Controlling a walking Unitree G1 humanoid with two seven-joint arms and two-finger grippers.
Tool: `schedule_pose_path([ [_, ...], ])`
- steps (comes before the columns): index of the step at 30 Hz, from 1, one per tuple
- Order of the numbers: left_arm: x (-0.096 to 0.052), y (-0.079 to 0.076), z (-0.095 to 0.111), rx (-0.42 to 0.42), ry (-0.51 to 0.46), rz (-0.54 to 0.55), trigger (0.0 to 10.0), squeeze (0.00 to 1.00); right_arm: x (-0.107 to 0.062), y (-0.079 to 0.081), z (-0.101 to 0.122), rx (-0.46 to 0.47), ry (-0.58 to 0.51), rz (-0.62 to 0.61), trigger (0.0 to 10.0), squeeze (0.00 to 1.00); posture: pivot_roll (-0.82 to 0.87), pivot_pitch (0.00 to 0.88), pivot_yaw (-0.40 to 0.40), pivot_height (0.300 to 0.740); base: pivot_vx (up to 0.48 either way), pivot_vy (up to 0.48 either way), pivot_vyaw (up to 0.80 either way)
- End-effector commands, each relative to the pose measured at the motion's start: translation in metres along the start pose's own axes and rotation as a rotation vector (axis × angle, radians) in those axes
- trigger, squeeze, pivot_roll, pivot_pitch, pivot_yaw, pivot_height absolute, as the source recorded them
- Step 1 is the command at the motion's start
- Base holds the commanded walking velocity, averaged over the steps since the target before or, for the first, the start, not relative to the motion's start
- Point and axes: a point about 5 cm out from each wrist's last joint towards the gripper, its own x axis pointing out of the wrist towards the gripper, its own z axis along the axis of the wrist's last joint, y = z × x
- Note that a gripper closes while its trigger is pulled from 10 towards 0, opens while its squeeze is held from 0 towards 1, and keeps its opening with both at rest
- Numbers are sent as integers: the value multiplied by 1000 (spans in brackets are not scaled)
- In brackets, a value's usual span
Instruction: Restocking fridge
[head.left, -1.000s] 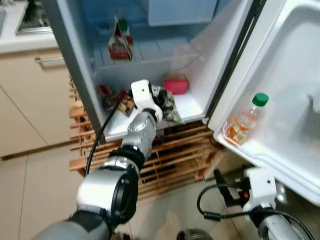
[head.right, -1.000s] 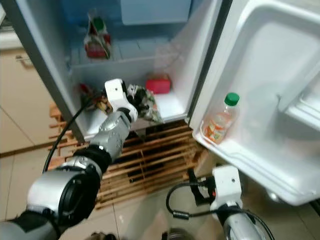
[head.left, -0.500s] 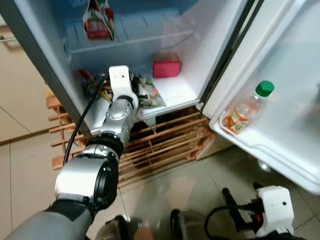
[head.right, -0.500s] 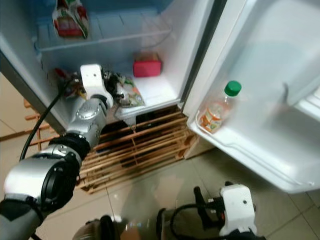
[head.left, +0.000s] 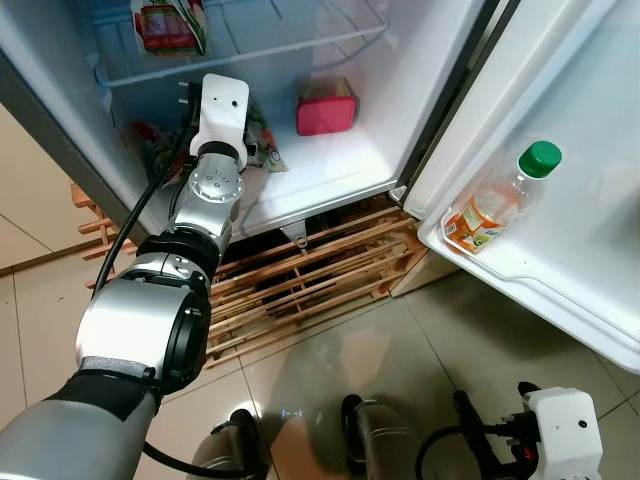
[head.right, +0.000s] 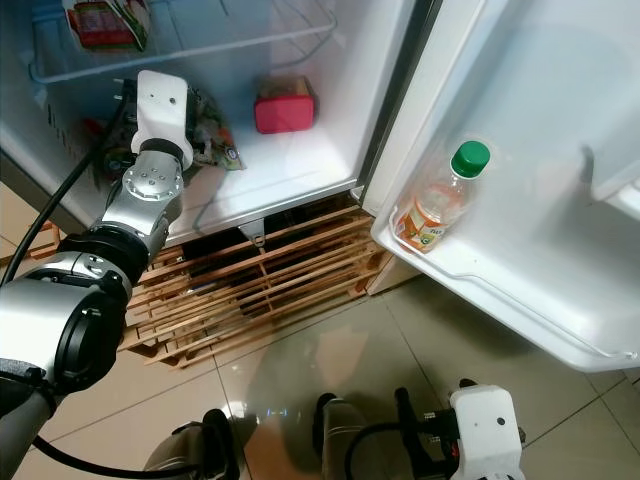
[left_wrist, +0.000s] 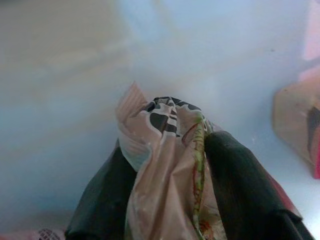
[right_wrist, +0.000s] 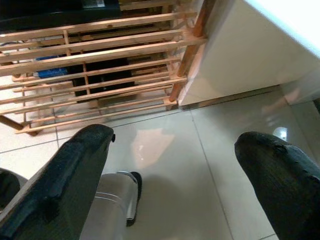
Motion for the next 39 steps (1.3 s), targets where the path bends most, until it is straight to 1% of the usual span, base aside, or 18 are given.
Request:
schedule_pose_path([
  [1,3,-4,11,25,-31,-3,10000,1000,-2,1,-3,5,23,-3,10000,0,-513,300,-42,740,0,0,0],
  [4,2,-5,9,22,-21,-11,10000,1000,1,1,-3,4,22,0,10000,0,-505,299,-40,740,0,0,0],
  [8,2,-5,7,48,-23,-21,10000,1000,3,2,-3,3,19,3,10000,0,-498,296,-37,740,0,0,0],
  [11,2,-4,10,152,-59,-28,10000,1000,5,3,-4,2,16,5,10000,0,-492,295,-36,740,0,0,0],
  [12,2,-4,10,152,-59,-28,10000,1000,5,3,-4,2,16,5,10000,0,-492,295,-36,740,0,0,0],
  [14,3,-2,11,233,-85,-21,10000,1000,7,3,-4,3,14,7,10000,0,-492,291,-37,740,0,0,0],
  [16,4,1,14,336,-117,-8,10000,1000,7,4,-4,3,14,8,10000,0,-490,288,-39,740,0,0,0],
  [17,5,4,17,428,-146,2,10000,1000,7,3,-4,1,16,10,10000,0,-487,288,-40,740,0,0,0],
  [26,7,10,15,545,-153,0,10000,1000,12,4,-4,2,14,19,10000,0,-468,287,-43,740,0,0,0],
  [30,5,10,10,530,-137,-15,10000,1000,13,5,-6,2,17,27,10000,0,-462,287,-43,740,0,0,0],
  [31,4,8,7,469,-112,-31,10000,1000,13,5,-6,2,17,28,10000,0,-459,285,-41,740,0,0,0],
  [32,2,4,3,381,-75,-55,10000,1000,14,5,-6,2,17,29,10000,0,-455,282,-41,740,0,0,0],
  [33,-2,-5,-6,216,-3,-100,10000,1000,16,5,-7,2,17,31,10000,0,-449,279,-40,740,0,0,0],
  [34,-2,-5,-6,216,-3,-100,10000,1000,16,5,-7,2,17,31,10000,0,-449,279,-40,740,0,0,0],
  [35,-11,-24,-16,117,37,-174,10000,278,18,6,-7,1,14,35,10000,0,-444,276,-40,740,0,0,0],
  [36,-14,-30,-19,96,46,-197,10000,278,19,6,-6,0,13,36,10000,0,-444,276,-40,740,0,0,0],
  [37,-19,-39,-23,70,61,-220,10000,0,20,6,-6,0,11,37,10000,0,-436,267,-41,740,0,0,0],
  [39,-27,-51,-29,33,75,-251,10000,0,22,6,-6,-1,6,38,10000,0,-433,261,-41,740,0,0,0],
])
